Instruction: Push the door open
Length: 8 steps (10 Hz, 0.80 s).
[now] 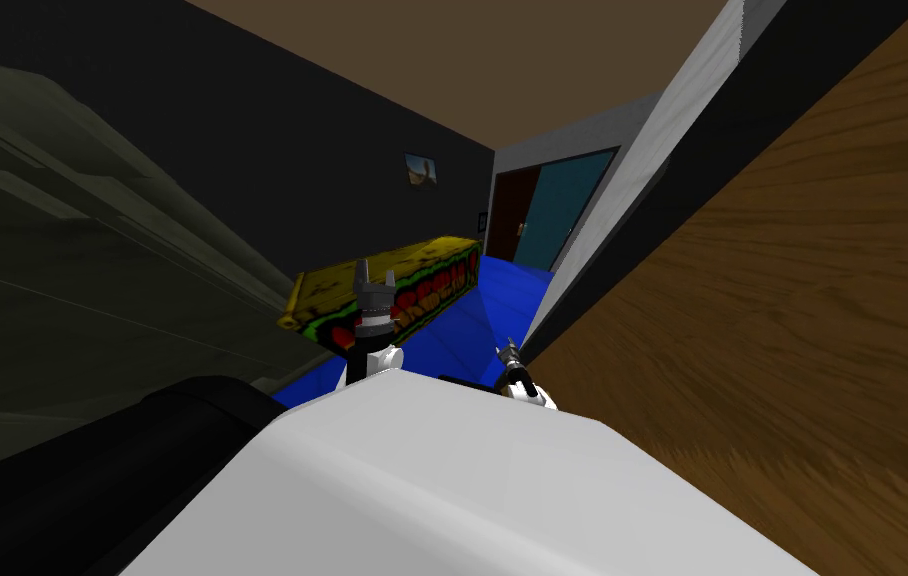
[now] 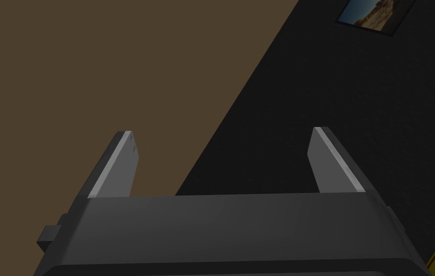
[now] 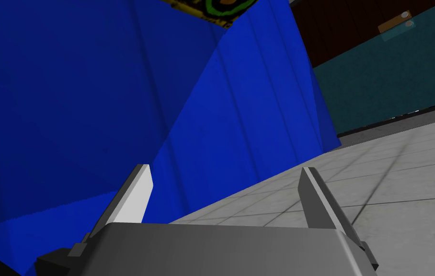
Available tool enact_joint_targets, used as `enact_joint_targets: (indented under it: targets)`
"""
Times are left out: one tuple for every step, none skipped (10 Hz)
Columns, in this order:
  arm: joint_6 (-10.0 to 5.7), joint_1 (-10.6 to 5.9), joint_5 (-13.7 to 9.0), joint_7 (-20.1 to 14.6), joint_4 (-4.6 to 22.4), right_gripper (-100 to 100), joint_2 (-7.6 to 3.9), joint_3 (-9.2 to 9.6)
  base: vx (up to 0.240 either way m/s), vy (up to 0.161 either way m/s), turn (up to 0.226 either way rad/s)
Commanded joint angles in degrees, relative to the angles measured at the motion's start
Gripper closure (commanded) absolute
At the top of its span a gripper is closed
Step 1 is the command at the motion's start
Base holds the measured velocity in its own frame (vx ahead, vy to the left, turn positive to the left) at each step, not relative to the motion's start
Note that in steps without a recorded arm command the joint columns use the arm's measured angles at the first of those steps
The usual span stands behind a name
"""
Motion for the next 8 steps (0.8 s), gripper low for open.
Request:
enact_joint_targets:
  targets:
    - [2.08,0.71,-0.4,-0.2,1.5,-100,-0.09,-0.95,0.0,0.0,0.0]
    - [2.08,0.71,-0.4,-0.2,1.5,-100,-0.09,-0.95,0.0,0.0,0.0]
    - [2.08,0.71,-0.4,-0.2,1.5,-100,-0.09,-0.95,-0.001,-0.006,-0.004]
    - [2.67,0.88,-0.6,-0.4,1.7,-100,-0.15,-1.12,-0.001,-0.007,-0.005]
    - [2.67,0.88,-0.6,-0.4,1.7,-100,-0.15,-1.12,-0.001,-0.009,-0.006]
    - [2.67,0.88,-0.6,-0.4,1.7,-100,-0.15,-1.12,-0.001,-0.01,-0.006]
    - [2.67,0.88,-0.6,-0.4,1.7,-100,-0.15,-1.12,-0.001,-0.011,-0.006]
    - [2.67,0.88,-0.6,-0.4,1.7,-100,-0.15,-1.12,-0.001,-0.012,-0.007]
